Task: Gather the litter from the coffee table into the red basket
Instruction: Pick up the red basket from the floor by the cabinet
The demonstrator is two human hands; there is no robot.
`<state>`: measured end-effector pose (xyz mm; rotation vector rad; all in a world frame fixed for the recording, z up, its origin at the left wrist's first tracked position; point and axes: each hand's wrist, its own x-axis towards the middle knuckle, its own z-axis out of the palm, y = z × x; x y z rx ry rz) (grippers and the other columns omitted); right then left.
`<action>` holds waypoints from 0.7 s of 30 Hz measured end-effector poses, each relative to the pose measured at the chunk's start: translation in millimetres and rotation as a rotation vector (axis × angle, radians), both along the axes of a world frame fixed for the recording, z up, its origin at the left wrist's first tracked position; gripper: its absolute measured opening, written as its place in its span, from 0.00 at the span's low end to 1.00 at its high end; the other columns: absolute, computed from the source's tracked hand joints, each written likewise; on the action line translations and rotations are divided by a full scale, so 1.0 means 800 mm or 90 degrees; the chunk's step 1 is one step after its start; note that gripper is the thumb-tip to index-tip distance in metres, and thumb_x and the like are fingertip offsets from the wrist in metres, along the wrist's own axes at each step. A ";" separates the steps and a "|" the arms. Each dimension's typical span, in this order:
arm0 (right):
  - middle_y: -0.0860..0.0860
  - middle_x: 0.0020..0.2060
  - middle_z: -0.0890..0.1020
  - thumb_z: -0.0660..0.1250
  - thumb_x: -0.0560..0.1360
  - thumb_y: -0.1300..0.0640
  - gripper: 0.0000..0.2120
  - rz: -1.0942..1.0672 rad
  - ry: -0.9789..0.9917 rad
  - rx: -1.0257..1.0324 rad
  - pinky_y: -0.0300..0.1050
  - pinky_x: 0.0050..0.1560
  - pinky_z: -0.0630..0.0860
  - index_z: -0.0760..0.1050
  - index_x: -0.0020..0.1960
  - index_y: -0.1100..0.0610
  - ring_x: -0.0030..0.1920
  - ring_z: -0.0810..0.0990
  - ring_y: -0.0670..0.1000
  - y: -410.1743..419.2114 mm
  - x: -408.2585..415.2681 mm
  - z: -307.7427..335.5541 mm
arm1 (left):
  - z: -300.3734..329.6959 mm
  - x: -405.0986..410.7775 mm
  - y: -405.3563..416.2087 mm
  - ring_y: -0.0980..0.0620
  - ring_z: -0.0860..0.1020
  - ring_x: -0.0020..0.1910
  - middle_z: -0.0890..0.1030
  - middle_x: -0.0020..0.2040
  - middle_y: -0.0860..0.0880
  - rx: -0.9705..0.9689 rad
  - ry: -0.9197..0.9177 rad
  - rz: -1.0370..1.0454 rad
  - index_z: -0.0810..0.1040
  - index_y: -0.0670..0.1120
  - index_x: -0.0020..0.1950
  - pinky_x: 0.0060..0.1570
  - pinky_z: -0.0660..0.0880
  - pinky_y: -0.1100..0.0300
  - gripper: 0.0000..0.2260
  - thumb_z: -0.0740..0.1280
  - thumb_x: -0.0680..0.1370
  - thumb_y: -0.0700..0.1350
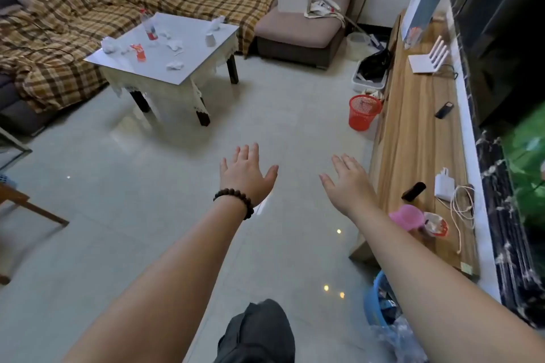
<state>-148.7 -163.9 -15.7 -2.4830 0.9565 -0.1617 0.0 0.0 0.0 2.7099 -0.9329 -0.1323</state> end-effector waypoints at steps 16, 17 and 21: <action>0.57 0.75 0.62 0.58 0.78 0.47 0.28 -0.120 0.020 0.015 0.53 0.74 0.55 0.61 0.74 0.57 0.75 0.56 0.55 -0.271 0.231 -0.039 | -0.043 0.255 -0.285 0.49 0.51 0.75 0.56 0.76 0.47 0.058 0.051 -0.100 0.51 0.47 0.77 0.71 0.47 0.46 0.33 0.52 0.77 0.63; 0.57 0.74 0.62 0.58 0.78 0.47 0.27 -0.131 0.022 0.015 0.53 0.74 0.56 0.61 0.73 0.57 0.75 0.57 0.56 -0.288 0.245 -0.038 | -0.042 0.271 -0.304 0.49 0.51 0.75 0.56 0.76 0.47 0.066 0.053 -0.109 0.51 0.47 0.77 0.71 0.47 0.46 0.33 0.52 0.77 0.63; 0.57 0.74 0.64 0.59 0.78 0.47 0.27 -0.165 0.035 0.013 0.53 0.74 0.56 0.62 0.73 0.59 0.75 0.59 0.56 -0.352 0.285 -0.036 | -0.038 0.327 -0.382 0.49 0.51 0.75 0.56 0.76 0.47 0.077 0.053 -0.144 0.51 0.47 0.77 0.71 0.46 0.46 0.33 0.52 0.77 0.63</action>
